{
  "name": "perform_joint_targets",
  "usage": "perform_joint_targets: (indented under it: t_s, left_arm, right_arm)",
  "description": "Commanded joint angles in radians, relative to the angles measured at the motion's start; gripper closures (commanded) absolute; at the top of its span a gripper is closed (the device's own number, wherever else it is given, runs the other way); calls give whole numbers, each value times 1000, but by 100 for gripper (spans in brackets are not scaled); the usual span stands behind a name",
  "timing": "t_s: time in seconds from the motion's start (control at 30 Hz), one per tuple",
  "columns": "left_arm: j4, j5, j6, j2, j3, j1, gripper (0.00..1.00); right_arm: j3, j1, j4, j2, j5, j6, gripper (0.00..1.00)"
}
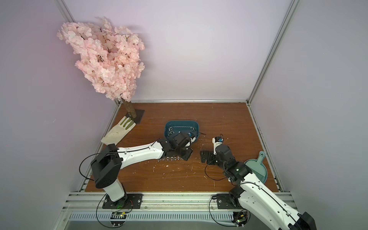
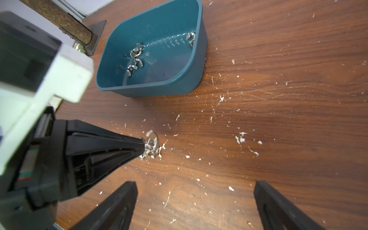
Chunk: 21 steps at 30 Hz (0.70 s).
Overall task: Take out the wing nut from the storage box
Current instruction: Place the wing nut at the center of the board.
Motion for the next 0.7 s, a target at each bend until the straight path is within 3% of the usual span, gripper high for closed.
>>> perform_joint_targets:
  t_s: [0.0,0.67]
  left_arm:
    - [31,11,-23,30,-17,-10,97]
    - [14,7,-56,85,-38,-13,95]
  right_arm:
    - [-7,-4,-9,-24,4,10,1]
    - [-22,-4,8,-21,-13,22,1]
